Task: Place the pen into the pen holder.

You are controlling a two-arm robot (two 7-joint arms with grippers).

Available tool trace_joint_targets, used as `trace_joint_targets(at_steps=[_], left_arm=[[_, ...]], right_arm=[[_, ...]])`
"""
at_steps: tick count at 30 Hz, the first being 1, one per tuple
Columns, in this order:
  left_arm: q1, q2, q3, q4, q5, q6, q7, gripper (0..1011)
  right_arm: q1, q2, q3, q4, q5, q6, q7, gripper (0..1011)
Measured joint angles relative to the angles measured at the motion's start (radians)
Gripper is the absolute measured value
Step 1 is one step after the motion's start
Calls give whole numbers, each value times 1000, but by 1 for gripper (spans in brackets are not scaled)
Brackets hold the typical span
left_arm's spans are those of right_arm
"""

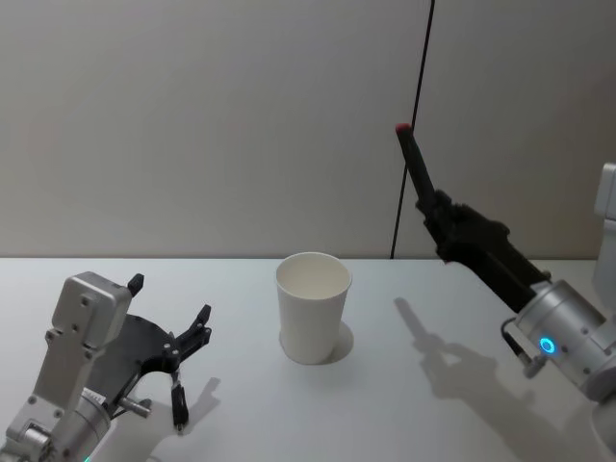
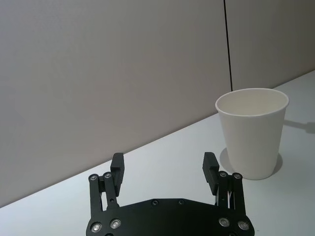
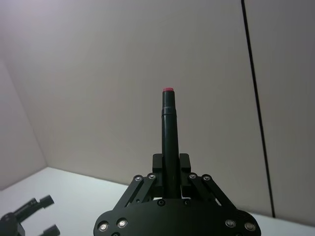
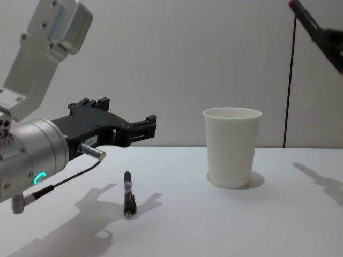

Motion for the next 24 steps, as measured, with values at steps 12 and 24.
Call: trace_joint_targets(at_steps=[12,24], left_arm=[[0,0,0,0,0,0,0,1003],[0,0,0,0,0,0,0,1004]], right_arm=[[38,-37,-48,37,6,-68,33,193],[55,-71,-105,89,-29,-115,17,193]])
